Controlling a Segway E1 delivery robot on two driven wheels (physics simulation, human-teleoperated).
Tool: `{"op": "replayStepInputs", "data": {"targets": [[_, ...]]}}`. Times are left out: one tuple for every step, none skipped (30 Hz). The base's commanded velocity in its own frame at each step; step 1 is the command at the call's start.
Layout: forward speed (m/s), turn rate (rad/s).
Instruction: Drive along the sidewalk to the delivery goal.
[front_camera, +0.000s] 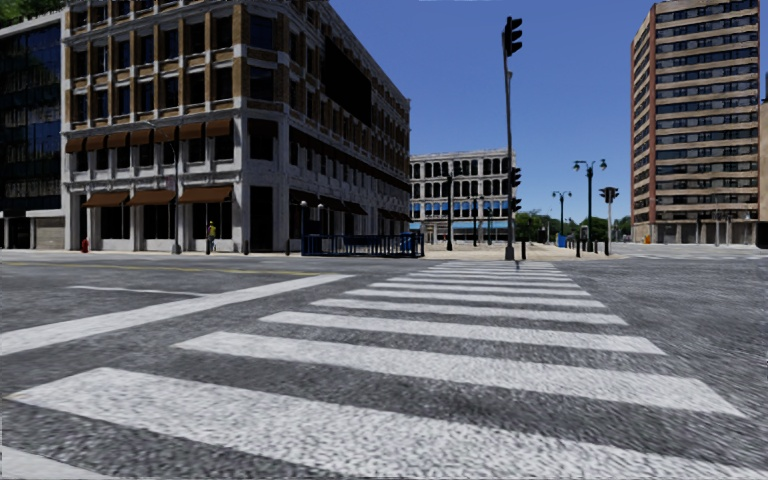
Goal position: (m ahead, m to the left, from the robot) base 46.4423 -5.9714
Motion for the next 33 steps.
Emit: {"op": "replayStepInputs", "data": {"targets": [[1.58,-0.51],[1.58,-0.51],[1.58,-0.51],[1.58,-0.51],[1.58,-0.51],[1.58,-0.51],[1.58,-0.51],[1.58,-0.51],[1.58,-0.51],[1.58,-0.51],[1.58,-0.51],[1.58,-0.5],[1.58,-0.48],[1.58,-0.46],[1.58,-0.44],[1.58,-0.43],[1.58,-0.41],[1.58,-0.41],[1.58,-0.39],[1.58,-0.38],[1.58,-0.35],[1.58,-0.31],[1.58,-0.29],[1.58,-0.25],[1.58,-0.19],[1.58,-0.19],[1.58,-0.08],[1.58,0.0],[1.58,0.0],[1.58,0.0],[1.58,0.0],[1.58,0.0],[1.58,0.0]]}}
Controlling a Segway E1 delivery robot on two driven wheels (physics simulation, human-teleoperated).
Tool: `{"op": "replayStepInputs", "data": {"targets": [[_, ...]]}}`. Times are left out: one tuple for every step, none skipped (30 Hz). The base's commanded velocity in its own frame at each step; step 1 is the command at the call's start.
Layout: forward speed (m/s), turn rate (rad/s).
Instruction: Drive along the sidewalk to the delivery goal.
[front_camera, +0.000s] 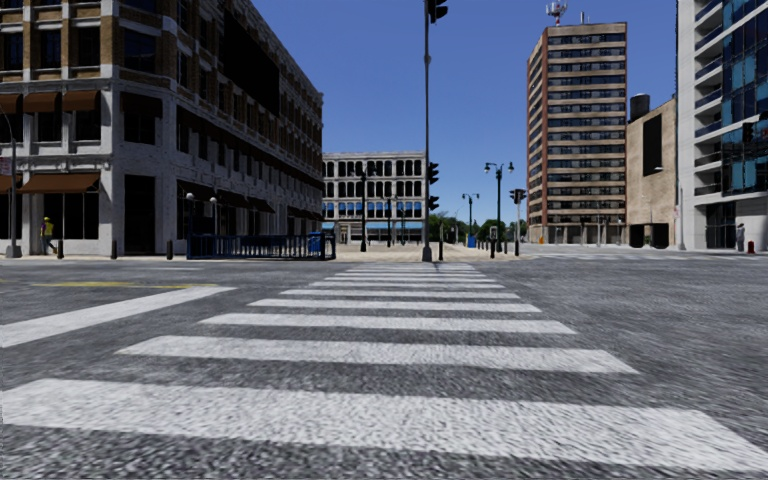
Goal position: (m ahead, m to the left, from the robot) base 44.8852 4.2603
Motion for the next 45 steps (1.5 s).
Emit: {"op": "replayStepInputs", "data": {"targets": [[1.58,0.0],[1.58,0.0],[1.58,0.0],[1.58,0.0],[1.58,0.0],[1.58,0.0],[1.58,0.0],[1.58,0.0],[1.58,0.0],[1.58,0.0],[1.58,0.0],[1.58,0.0],[1.58,0.0],[1.58,0.0],[1.58,0.0],[1.58,-0.05],[1.58,-0.12],[1.58,-0.18],[1.58,-0.21],[1.58,-0.23],[1.68,-0.23],[1.68,-0.23],[2.0,-0.23],[2.0,-0.23],[2.0,-0.23],[2.0,-0.23],[2.0,-0.23],[2.0,-0.23],[2.0,-0.23],[2.0,-0.23],[2.0,-0.23],[2.0,-0.23],[2.0,-0.21],[2.0,-0.1],[2.0,-0.1],[2.0,0.0],[2.0,0.0],[2.0,0.0],[2.0,0.0],[2.0,0.0],[2.0,0.0],[2.0,0.0],[2.0,0.0],[2.0,0.0],[2.0,0.0]]}}
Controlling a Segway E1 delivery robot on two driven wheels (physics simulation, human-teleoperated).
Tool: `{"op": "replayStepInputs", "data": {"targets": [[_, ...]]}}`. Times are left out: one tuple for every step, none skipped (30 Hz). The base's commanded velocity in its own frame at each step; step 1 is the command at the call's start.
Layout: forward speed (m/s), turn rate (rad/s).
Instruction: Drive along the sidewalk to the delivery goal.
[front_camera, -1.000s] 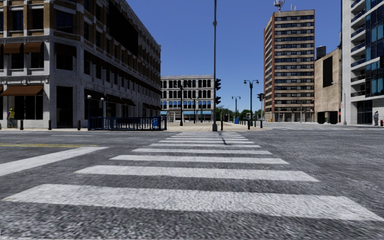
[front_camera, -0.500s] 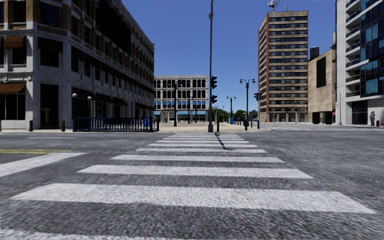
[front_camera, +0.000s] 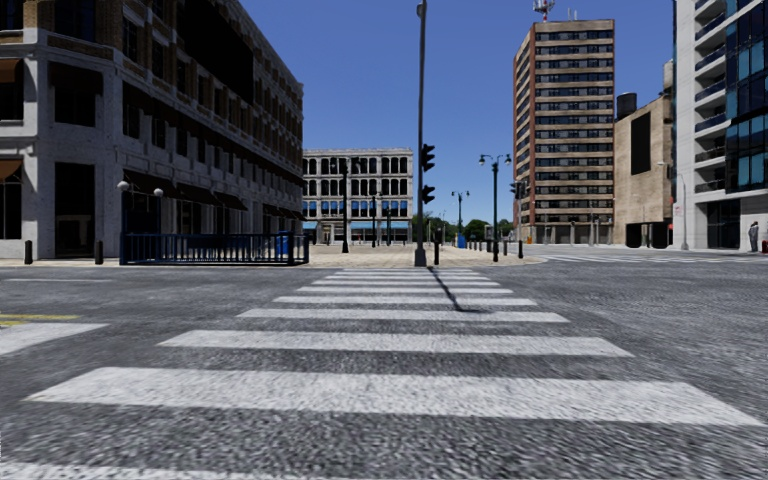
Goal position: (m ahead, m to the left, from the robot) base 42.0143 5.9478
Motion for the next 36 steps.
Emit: {"op": "replayStepInputs", "data": {"targets": [[2.0,0.0],[2.0,0.0],[2.0,0.0],[2.0,0.0],[2.0,0.0],[2.0,0.0],[2.0,0.0],[2.0,0.0],[2.0,0.0],[2.0,0.0],[2.0,0.0],[2.0,0.0],[2.0,0.0],[2.0,0.0],[2.0,0.0],[2.0,0.0],[2.0,0.0],[2.0,0.0],[2.0,0.0],[2.0,0.0],[2.0,0.0],[2.0,0.0],[2.0,0.0],[2.0,0.0],[2.0,0.0],[2.0,0.0],[2.0,0.0],[2.0,0.0],[2.0,0.0],[2.0,0.0],[2.0,0.0],[2.0,0.0],[2.0,0.0],[2.0,0.0],[2.0,0.0],[2.0,0.0]]}}
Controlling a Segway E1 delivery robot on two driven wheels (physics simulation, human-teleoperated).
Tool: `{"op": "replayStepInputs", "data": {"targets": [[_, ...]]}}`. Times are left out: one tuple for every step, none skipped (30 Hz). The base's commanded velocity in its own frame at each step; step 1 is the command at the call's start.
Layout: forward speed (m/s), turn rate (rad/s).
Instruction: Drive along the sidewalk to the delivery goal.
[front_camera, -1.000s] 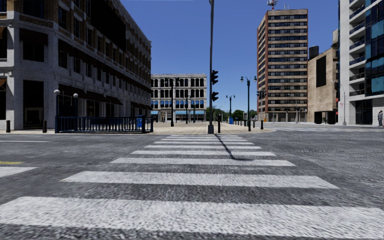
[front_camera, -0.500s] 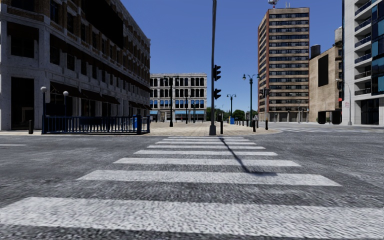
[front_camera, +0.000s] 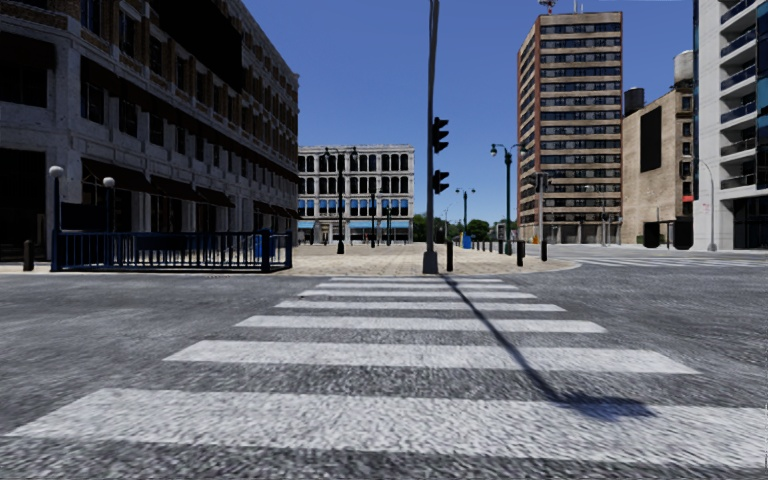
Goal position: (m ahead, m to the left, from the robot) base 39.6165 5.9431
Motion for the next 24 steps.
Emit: {"op": "replayStepInputs", "data": {"targets": [[2.0,0.0],[2.0,0.0],[2.0,0.0],[2.0,0.0],[2.0,0.0],[2.0,0.0],[2.0,0.0],[2.0,0.0],[2.0,0.0],[2.0,0.0],[2.0,0.0],[2.0,0.0],[2.0,0.0],[2.0,0.0],[2.0,0.0],[2.0,0.0],[2.0,0.0],[2.0,0.0],[2.0,0.0],[2.0,0.0],[2.0,0.0],[2.0,0.0],[2.0,0.0],[2.0,0.0]]}}
